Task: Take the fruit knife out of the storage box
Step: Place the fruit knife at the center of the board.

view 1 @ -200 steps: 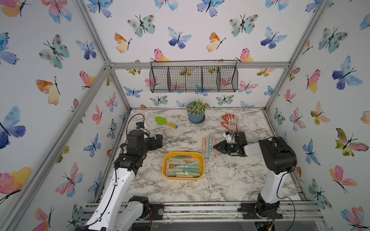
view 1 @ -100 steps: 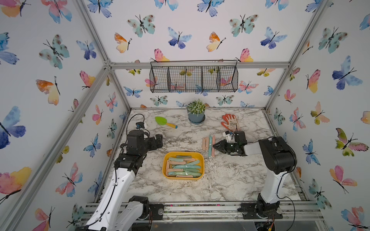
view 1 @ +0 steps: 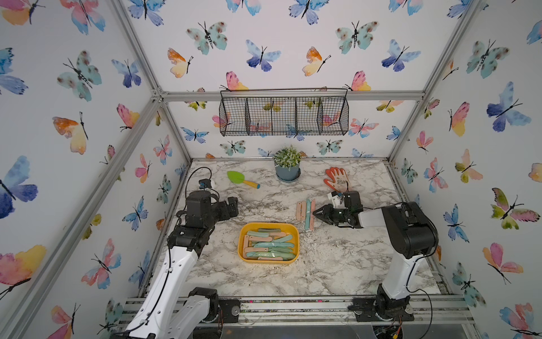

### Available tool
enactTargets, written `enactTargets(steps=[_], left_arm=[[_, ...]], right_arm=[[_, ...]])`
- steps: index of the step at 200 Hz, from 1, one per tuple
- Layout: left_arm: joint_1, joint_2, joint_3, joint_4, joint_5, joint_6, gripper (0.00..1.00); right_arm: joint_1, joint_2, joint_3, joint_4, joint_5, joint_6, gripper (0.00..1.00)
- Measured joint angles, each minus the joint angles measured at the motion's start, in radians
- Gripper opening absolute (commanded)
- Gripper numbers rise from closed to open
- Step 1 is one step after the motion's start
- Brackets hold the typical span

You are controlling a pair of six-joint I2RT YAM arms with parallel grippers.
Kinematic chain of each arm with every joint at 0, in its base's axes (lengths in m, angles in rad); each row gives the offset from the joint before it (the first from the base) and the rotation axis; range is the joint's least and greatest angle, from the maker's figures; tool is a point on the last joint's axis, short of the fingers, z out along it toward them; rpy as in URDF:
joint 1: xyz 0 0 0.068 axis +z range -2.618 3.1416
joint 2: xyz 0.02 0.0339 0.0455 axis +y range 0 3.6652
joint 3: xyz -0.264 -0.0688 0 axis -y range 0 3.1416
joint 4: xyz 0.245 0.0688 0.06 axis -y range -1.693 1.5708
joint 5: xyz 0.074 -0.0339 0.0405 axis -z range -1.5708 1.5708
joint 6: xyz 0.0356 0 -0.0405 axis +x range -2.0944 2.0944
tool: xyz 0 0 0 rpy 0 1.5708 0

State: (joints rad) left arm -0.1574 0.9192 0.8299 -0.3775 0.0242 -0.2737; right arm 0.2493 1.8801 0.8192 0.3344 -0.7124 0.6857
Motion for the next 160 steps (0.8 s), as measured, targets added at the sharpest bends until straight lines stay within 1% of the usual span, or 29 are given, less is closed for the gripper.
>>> enactTargets(steps=[38,71,119,139,160], left_arm=[[0.0,0.0,0.0,0.0,-0.001,0.0,0.98],[0.0,0.0,0.0,0.0,-0.002,0.0,0.98],[0.0,0.0,0.0,0.0,-0.009,0.0,0.98],[0.0,0.0,0.0,0.0,-0.012,0.0,0.98],[0.0,0.0,0.0,0.0,-0.019,0.0,0.98]], right_arm=[[0.0,-0.126,0.011,-0.103,0.098,-0.082,0.4],[0.0,-0.26,0.031,-0.185,0.183,-0.193,0.42],[0.004,-0.462,0.036,-0.245,0.229,-0.359,0.45],[0.031,-0.53,0.036,-0.249,0.239,-0.428,0.46],[0.126,-0.567,0.047,-0.262,0.253,-0.519,0.47]])
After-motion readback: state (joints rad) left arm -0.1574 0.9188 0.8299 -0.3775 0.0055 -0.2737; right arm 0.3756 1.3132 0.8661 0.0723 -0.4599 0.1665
